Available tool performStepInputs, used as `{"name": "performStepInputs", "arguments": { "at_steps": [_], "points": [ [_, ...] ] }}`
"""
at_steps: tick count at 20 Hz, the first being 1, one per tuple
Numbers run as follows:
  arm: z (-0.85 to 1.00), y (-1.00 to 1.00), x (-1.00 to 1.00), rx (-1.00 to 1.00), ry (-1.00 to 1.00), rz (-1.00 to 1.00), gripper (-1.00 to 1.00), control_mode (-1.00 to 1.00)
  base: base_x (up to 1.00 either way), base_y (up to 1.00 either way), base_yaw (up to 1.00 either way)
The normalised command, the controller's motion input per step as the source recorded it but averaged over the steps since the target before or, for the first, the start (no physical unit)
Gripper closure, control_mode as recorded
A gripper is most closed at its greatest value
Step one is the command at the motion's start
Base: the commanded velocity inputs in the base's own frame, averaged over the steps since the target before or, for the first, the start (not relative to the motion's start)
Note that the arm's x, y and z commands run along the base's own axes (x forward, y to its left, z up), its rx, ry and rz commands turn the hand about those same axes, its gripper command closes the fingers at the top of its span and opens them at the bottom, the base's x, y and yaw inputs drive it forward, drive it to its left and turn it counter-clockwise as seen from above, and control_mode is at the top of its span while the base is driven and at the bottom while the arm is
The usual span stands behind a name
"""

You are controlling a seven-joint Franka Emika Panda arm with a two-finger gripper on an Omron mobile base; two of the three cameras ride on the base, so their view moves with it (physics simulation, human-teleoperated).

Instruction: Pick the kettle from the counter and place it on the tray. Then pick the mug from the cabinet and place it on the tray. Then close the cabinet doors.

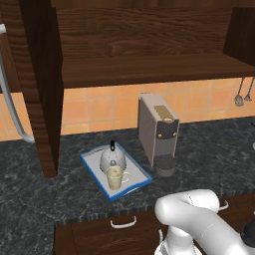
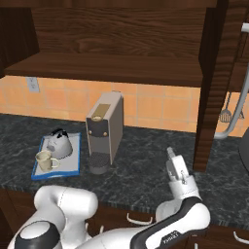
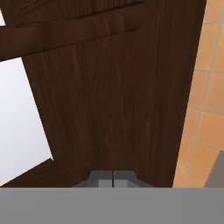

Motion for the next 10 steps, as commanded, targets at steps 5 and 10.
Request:
{"name": "performStepInputs", "arguments": {
  "at_steps": [5,10],
  "points": [
    [0.06,-0.24,0.00,0.09,0.00,0.00,1.00,-1.00,0.00,0.00,0.00],
    [0.39,-0.59,0.00,0.23,0.00,0.00,1.00,-1.00,0.00,0.00,0.00]
  ]
}}
